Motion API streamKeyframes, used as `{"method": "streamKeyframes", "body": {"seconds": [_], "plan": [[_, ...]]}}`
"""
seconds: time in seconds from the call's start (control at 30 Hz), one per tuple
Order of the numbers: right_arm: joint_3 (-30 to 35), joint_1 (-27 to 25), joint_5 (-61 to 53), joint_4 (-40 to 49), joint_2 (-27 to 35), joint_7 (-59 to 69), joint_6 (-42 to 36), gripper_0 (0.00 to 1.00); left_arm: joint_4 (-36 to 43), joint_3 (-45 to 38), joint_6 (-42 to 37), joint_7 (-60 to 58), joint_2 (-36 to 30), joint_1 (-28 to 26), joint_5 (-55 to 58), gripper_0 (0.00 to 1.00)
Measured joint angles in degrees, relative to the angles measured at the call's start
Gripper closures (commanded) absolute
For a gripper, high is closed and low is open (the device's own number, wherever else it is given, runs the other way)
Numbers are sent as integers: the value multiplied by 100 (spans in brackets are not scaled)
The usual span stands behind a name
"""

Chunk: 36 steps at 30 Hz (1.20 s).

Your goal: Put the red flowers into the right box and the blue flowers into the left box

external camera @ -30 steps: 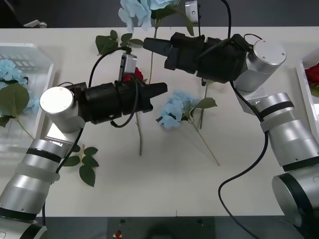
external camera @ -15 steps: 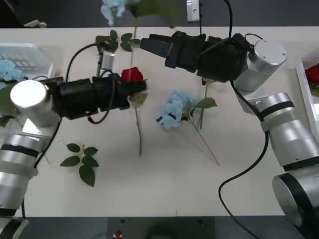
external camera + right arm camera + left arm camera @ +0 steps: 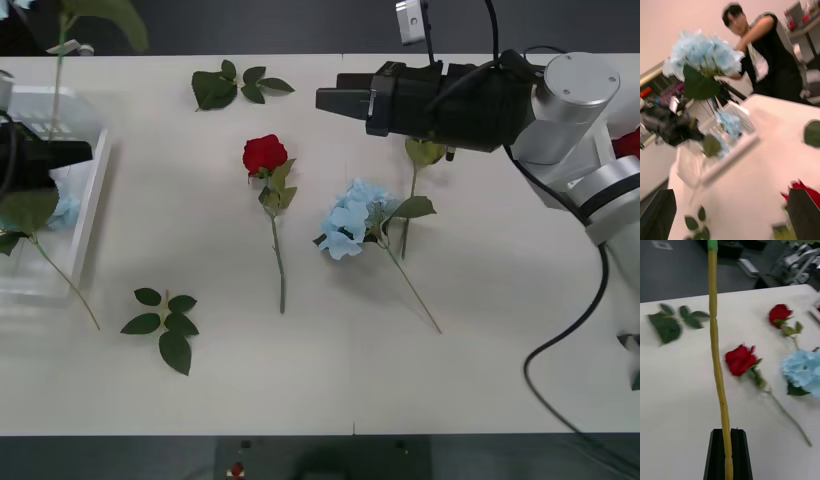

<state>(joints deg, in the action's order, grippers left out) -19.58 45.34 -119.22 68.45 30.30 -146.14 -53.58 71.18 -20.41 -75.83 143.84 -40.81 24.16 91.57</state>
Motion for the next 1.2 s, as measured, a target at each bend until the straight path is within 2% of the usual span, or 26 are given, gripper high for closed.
{"method": "streamKeyframes", "body": {"seconds": [0.07,0.17,0.3,0.43,0.53,0.63,0.8,0.97,1.2], "plan": [[-568,214,-19,0,498,348,172,13,-247,-426,-13,-118,-86,0,-327,100],[-972,467,238,0,942,1365,401,14,-376,-772,139,-315,-260,-1,-869,100],[-1254,819,761,-78,1247,2681,646,14,-377,-802,649,-320,-619,-10,-1508,100],[-1769,1408,1197,-765,1343,3359,444,14,-375,-802,1236,-320,-918,-109,-2004,100],[-1976,1870,1917,-1550,1238,3862,-15,14,-364,-802,1827,-320,-1028,-352,-2280,100],[-1895,2246,2714,-2393,969,4473,-415,14,-361,-802,2269,-320,-1047,-717,-2345,100],[-1692,2705,3631,-3673,401,5035,-588,14,-359,-776,2774,-320,-1047,-1351,-2342,100],[-1694,2892,4446,-4183,16,5628,-588,14,-360,-457,3179,-320,-1047,-1758,-2229,100],[-1453,2897,5542,-4571,-396,6274,-590,14,-388,-157,3274,-321,-1044,-1843,-2251,98]]}}
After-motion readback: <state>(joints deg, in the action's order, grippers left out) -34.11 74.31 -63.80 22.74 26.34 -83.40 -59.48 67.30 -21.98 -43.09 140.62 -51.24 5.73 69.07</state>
